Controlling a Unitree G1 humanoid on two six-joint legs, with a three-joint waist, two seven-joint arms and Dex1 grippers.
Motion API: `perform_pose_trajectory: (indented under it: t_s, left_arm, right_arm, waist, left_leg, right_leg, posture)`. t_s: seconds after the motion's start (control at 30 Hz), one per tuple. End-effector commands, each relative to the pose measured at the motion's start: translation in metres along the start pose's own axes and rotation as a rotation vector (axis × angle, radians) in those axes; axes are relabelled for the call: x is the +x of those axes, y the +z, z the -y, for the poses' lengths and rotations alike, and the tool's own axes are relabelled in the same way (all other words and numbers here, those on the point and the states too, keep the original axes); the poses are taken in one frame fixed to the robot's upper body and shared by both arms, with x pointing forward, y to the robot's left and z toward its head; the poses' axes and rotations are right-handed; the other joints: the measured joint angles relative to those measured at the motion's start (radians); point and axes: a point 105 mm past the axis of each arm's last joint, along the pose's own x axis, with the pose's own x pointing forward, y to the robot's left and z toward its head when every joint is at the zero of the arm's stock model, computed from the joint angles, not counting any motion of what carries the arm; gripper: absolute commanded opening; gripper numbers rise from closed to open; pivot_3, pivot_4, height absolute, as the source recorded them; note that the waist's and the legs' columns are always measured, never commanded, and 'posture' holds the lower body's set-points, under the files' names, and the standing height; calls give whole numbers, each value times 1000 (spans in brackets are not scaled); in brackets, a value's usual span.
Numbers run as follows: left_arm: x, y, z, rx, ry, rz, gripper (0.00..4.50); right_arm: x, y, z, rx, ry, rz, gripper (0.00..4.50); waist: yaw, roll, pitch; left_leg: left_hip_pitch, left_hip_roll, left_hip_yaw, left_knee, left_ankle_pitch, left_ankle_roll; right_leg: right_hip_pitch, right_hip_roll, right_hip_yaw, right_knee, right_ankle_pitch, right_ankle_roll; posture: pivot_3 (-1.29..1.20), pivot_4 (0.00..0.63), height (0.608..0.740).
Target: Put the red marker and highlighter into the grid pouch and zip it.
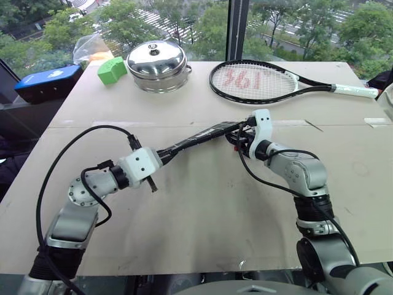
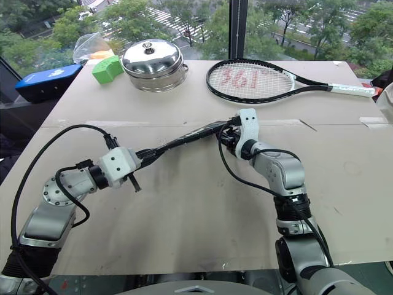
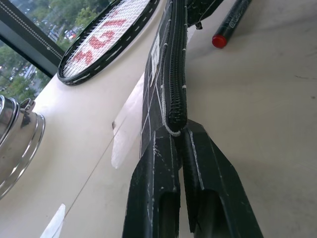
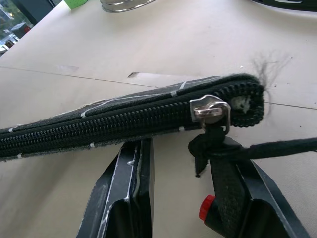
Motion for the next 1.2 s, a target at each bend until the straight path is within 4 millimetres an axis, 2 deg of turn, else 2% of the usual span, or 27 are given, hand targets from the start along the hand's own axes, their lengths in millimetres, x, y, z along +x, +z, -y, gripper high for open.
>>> perform_pose_trajectory:
  t_s: [0.03, 0.3, 0.53, 0.63, 0.67, 0.7, 0.87, 1.07, 1.2]
  left_arm:
    - [1, 15, -4, 32, 10, 38, 0]
    - [2, 16, -5, 22, 2, 39, 0]
    - [1, 17, -2, 20, -16, 47, 0]
    - [1, 16, 0, 21, -25, 47, 0]
    - [0, 16, 1, 20, -27, 46, 0]
    - [0, 16, 1, 19, -28, 46, 0]
    - [0, 13, 1, 8, -20, 38, 0]
    - [3, 12, -5, -40, 21, 38, 0]
    - [6, 12, -2, -43, 17, 45, 0]
  right_arm:
    - [-11, 18, -1, -11, 19, 90, 1674]
    - [-25, 21, 4, -1, 20, 119, 1674]
    - [-25, 20, 5, 10, 13, 122, 1674]
    - [-24, 20, 4, 15, 19, 127, 811]
    - [-24, 21, 2, 16, 25, 128, 329]
    - [-24, 21, 2, 15, 30, 129, 82]
    - [-27, 22, -2, -11, 52, 125, 82]
    - [-31, 16, -11, -170, 75, 59, 82]
    - [-30, 13, -20, -209, 93, 44, 82]
  waist:
    - [-1, 0, 0]
    - [-1, -1, 0]
    - [0, -1, 0]
    - [0, -1, 0]
    - [0, -1, 0]
    - [0, -1, 0]
    - [0, -1, 0]
    - [0, -1, 0]
    - [0, -1, 0]
  left_leg:
    - [0, 0, 0, 0, 0, 0]
    - [0, 0, 0, 0, 0, 0]
    - [0, 0, 0, 0, 0, 0]
    - [0, 0, 0, 0, 0, 0]
    - [0, 0, 0, 0, 0, 0]
    - [0, 0, 0, 0, 0, 0]
    - [0, 0, 0, 0, 0, 0]
    - [0, 0, 0, 0, 0, 0]
    - [0, 0, 0, 0, 0, 0]
  right_leg:
    - [0, 0, 0, 0, 0, 0]
    - [0, 0, 1, 0, 0, 0]
    - [0, 0, 0, 0, 0, 0]
    - [0, 0, 1, 0, 0, 0]
    - [0, 0, 1, 0, 0, 0]
    - [0, 0, 1, 0, 0, 0]
    - [0, 0, 1, 0, 0, 0]
    - [0, 0, 1, 0, 0, 0]
    - [0, 0, 1, 0, 0, 0]
  posture:
    - [0, 150, 740]
    - [0, 150, 740]
    - [0, 150, 740]
    - [0, 150, 740]
    - [0, 150, 740]
    - [0, 150, 740]
    - [0, 150, 740]
    - [0, 150, 740]
    - [0, 150, 740]
